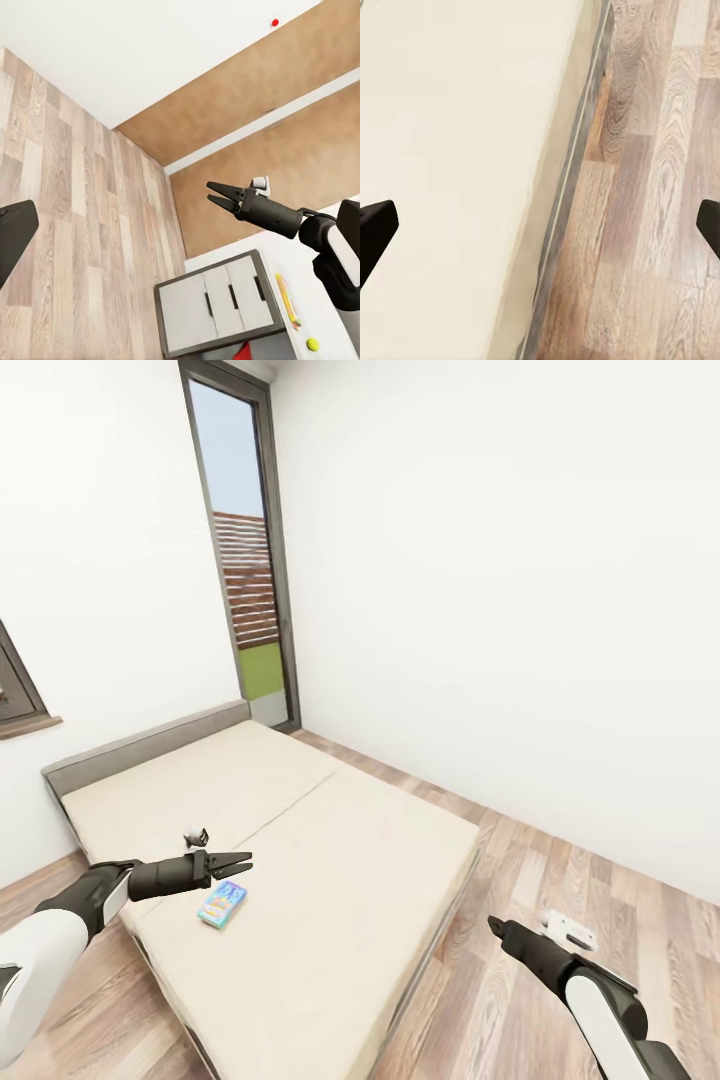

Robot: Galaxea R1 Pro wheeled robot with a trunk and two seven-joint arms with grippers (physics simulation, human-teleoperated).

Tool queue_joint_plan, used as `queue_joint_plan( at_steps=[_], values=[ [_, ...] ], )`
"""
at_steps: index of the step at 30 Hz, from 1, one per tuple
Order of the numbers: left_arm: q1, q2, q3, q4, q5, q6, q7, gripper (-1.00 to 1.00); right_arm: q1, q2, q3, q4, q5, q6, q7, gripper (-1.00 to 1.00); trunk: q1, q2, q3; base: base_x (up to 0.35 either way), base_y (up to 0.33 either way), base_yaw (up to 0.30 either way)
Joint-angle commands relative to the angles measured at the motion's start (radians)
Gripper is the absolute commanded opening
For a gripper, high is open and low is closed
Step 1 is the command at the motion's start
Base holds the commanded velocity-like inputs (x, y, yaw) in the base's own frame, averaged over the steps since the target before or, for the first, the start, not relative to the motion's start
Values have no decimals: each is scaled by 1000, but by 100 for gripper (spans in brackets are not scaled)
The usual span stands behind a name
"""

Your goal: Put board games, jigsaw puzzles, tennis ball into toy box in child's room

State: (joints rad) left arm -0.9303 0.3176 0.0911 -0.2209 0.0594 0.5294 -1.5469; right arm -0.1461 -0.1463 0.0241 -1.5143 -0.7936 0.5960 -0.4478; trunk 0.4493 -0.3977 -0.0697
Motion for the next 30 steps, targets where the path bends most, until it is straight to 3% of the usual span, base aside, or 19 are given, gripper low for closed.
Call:
queue_joint_plan(
  at_steps=[1,12,30],
  values=[
    [-1,0,2,0,-3,11,-4,100,-1,-1,2,-1,-10,1,-10,100,1,-2,-2,0,2,-106],
    [-1,0,2,0,-3,11,-4,100,-1,-1,2,-1,-10,0,-10,100,1,-2,3,0,17,-154],
    [-1,1,2,0,-3,11,-5,100,-1,-1,2,-1,-9,-1,-10,100,1,-2,3,-22,5,-11]
  ],
)
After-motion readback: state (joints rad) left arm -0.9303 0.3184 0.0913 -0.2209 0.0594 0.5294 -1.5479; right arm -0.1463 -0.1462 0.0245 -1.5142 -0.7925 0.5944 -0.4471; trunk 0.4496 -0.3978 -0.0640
